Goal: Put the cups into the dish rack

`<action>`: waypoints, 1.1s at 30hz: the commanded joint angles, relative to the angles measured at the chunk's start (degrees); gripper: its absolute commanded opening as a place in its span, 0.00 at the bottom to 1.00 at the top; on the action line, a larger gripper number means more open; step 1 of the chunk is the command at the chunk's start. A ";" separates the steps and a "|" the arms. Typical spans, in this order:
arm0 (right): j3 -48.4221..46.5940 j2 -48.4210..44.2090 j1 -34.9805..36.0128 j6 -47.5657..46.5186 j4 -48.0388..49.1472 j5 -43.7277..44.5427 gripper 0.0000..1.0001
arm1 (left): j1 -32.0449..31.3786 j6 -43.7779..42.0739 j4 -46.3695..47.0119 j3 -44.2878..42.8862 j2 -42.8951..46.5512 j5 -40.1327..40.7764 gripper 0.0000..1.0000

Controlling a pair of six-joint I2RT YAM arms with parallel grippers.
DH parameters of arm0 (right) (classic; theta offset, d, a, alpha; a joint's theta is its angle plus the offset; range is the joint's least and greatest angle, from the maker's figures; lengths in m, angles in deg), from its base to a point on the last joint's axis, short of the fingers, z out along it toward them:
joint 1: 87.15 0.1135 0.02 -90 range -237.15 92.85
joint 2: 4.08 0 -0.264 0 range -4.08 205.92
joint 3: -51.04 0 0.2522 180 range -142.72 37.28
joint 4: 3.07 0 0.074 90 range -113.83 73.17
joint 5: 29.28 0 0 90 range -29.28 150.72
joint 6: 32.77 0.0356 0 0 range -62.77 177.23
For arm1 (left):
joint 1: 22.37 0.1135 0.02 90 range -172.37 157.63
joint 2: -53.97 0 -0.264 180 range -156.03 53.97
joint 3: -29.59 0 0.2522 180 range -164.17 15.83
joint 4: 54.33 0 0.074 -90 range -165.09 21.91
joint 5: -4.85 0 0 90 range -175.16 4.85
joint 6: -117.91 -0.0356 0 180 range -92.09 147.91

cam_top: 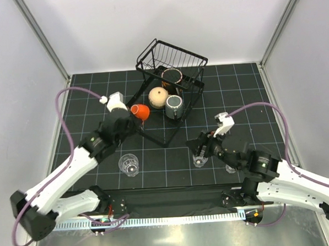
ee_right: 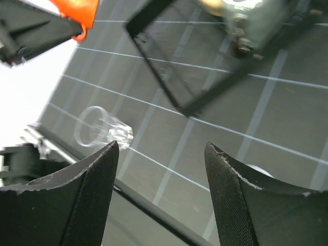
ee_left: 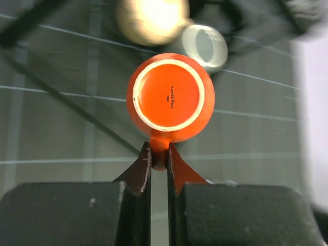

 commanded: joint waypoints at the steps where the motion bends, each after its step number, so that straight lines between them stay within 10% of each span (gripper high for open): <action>1: -1.52 -5.26 0.16 0.91 -10.48 6.19 0.69 | 4.74 -6.93 -1.30 -3.75 -6.46 -1.83 0.00; 15: -3.53 -15.91 0.25 -0.14 -18.49 10.33 0.69 | 7.82 -10.90 3.80 -15.79 -36.87 8.80 0.00; 33: -2.57 -15.65 0.25 -3.66 -16.91 12.62 0.69 | 12.48 -14.15 7.23 -27.48 -53.85 13.29 0.00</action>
